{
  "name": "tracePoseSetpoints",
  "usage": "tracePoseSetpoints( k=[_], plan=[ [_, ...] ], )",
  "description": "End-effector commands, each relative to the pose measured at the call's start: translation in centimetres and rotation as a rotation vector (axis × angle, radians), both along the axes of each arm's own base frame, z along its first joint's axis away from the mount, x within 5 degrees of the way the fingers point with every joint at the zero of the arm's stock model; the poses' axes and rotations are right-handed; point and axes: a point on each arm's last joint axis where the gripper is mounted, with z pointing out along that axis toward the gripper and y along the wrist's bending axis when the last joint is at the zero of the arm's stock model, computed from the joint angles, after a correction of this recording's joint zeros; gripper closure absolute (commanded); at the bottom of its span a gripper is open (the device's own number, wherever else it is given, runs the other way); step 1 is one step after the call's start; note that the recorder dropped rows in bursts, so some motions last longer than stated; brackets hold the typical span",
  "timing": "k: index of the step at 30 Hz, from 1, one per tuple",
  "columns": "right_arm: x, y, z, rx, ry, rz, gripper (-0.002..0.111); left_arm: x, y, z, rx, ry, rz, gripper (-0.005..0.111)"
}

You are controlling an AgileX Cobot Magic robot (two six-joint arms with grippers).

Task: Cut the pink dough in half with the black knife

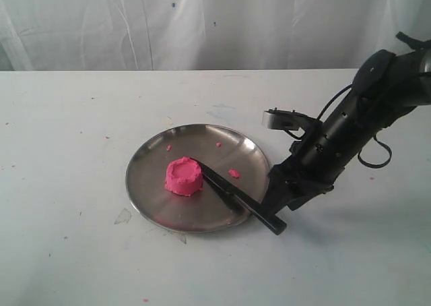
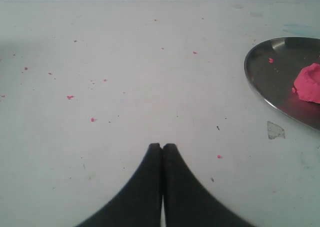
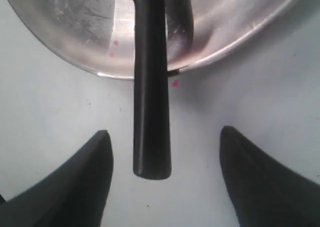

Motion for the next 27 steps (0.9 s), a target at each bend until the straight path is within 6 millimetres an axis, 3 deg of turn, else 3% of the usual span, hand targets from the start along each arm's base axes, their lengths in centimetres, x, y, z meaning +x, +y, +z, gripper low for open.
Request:
tracePoseSetpoints(
  k=[1, 9, 19, 27],
  plan=[
    [0.1, 0.0, -0.9, -0.005, 0.017, 0.011, 0.05, 0.0, 0.0, 0.0, -0.003, -0.005, 0.004, 0.107],
    [0.1, 0.5, -2.3, 0.045, 0.076, 0.026, 0.05, 0.0, 0.0, 0.0, -0.003, -0.005, 0.004, 0.107],
    [0.0, 1.0, -2.4, 0.124, 0.088, 0.045, 0.05, 0.0, 0.0, 0.0, -0.003, -0.005, 0.004, 0.107],
    [0.0, 1.3, -3.5, 0.155, 0.139, 0.027, 0.05, 0.0, 0.0, 0.0, -0.003, -0.005, 0.004, 0.107]
  ],
)
